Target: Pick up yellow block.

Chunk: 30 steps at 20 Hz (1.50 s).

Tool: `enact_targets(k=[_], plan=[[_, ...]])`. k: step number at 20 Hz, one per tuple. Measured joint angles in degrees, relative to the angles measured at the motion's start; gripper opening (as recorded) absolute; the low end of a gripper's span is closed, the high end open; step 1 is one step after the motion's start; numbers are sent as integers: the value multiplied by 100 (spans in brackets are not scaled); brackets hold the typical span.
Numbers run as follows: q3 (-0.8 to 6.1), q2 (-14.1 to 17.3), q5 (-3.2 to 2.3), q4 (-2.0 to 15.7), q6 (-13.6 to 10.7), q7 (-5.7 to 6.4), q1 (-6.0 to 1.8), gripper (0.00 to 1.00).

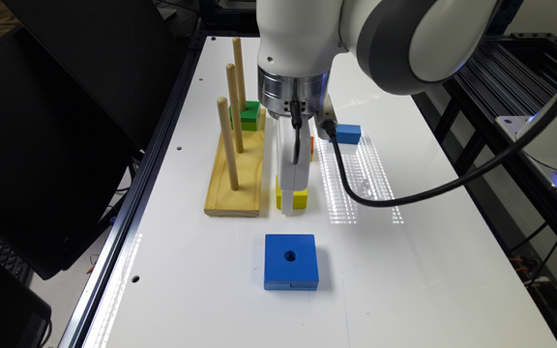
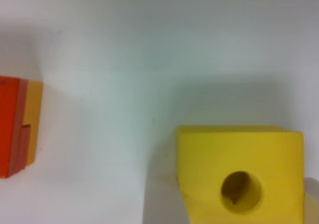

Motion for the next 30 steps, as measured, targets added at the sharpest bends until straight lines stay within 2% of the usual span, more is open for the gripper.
enact_targets(k=[17, 24, 30], plan=[[10, -91, 3, -3, -27, 0, -2, 0], [74, -736, 75, -48, -629, 0, -21, 0], [77, -777, 84, -84, -652, 0, -26, 0]])
